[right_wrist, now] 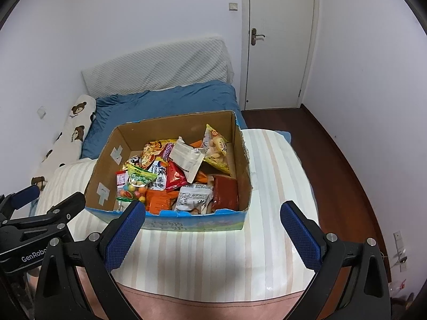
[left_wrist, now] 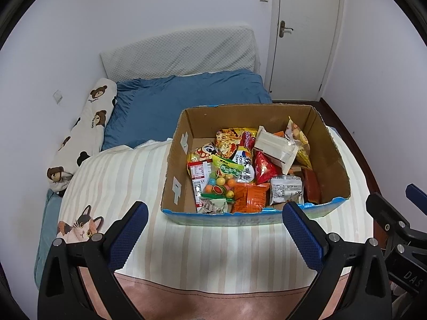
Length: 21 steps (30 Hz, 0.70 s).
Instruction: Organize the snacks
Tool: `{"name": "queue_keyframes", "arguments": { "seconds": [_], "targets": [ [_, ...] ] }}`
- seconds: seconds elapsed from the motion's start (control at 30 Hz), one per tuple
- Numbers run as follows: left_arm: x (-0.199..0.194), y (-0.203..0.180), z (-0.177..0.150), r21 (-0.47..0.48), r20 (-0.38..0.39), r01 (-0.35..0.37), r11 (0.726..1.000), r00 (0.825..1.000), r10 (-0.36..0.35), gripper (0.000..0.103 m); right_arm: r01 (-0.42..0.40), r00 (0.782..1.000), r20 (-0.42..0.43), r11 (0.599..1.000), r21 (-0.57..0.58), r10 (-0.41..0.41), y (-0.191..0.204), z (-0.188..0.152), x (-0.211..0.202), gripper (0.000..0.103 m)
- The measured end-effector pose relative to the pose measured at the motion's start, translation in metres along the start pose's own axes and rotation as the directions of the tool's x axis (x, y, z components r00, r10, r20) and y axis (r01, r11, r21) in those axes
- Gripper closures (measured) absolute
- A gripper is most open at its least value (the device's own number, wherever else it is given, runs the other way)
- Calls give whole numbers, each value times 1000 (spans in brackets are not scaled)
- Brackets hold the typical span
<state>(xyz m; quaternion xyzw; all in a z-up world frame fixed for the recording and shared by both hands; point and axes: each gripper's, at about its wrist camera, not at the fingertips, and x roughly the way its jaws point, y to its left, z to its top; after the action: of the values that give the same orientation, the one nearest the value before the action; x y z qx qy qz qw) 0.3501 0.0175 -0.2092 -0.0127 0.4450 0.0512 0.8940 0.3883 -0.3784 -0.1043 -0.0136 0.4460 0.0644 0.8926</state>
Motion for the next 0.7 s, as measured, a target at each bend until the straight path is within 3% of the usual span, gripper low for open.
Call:
{"name": "queue_keyframes", "arguments": {
  "seconds": [0.7],
  "targets": [
    [-6, 2, 3, -12, 27, 9, 1000, 1000, -9, 0, 23, 1000, 13, 1000, 11, -23, -4, 1, -10, 0]
  ]
}}
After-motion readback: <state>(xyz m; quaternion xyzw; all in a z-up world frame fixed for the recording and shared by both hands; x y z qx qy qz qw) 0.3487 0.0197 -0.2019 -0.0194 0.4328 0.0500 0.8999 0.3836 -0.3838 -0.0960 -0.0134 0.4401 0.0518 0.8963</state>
